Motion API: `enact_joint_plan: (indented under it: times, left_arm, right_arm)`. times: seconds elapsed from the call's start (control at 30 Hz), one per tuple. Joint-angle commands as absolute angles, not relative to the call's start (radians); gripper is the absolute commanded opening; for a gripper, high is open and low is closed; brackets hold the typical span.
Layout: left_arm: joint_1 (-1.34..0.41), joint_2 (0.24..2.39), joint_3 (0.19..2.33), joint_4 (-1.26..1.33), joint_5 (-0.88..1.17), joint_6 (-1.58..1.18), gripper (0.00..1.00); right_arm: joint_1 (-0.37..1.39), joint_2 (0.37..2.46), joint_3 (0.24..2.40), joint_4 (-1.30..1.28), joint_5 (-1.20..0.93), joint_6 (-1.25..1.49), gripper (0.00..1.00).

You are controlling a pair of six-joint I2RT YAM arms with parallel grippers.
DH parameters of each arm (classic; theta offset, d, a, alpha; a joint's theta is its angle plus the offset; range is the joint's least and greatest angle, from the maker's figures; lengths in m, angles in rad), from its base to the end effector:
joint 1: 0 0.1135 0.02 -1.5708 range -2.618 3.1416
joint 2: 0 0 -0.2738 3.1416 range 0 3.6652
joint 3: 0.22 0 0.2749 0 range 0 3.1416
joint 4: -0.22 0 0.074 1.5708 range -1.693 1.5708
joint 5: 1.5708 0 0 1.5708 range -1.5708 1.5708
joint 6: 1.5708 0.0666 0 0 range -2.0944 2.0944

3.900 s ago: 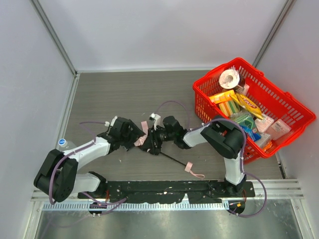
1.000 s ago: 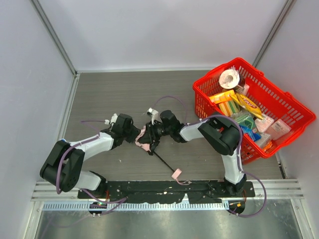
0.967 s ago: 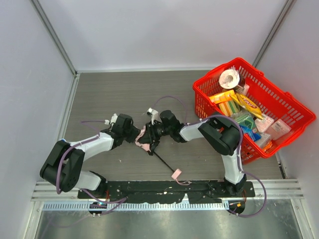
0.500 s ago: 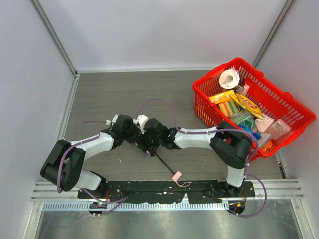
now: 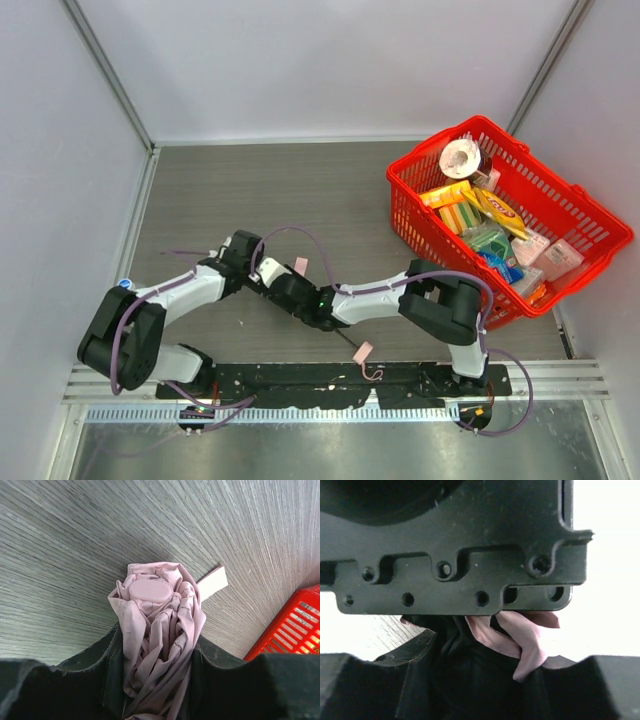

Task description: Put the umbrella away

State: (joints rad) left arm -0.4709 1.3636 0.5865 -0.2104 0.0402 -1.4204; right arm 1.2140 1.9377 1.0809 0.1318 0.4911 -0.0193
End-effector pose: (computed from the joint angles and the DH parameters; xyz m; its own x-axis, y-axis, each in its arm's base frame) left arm 0.2433 -0.1269 0.1188 -0.5792 -0.8137 -0.0494 -0.6645 0.5063 -0.5496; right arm 0.1826 0.4000 0.1176 -0.2180 -0.6336 -0.7423 -0.7073 0.6267 -0.3271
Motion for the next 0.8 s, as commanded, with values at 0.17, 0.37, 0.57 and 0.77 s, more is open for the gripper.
enact_joint_plan:
  times: [0.17,0.37,0.57,0.77]
  left_arm:
    - [-0.491,1.322,0.538,-0.315,0.104,-1.376,0.10]
    - [-0.517,1.269,0.543,-0.327,-0.032,-1.280,0.62]
    - [-0.534,1.236,0.534,-0.314,-0.086,-1.239,0.83]
    - [-0.567,1.290,0.540,-0.255,-0.098,-1.242,0.85]
  right_arm:
    - [1.157,1.942,1.022,0.244,0.389,-0.032,0.01]
    - [1.020,1.856,0.966,0.301,-0.051,0.072,0.01]
    - [0.887,1.845,0.986,0.322,-0.375,0.169,0.01]
    - [0.776,1.893,0.985,0.541,-0.689,0.423,0.01]
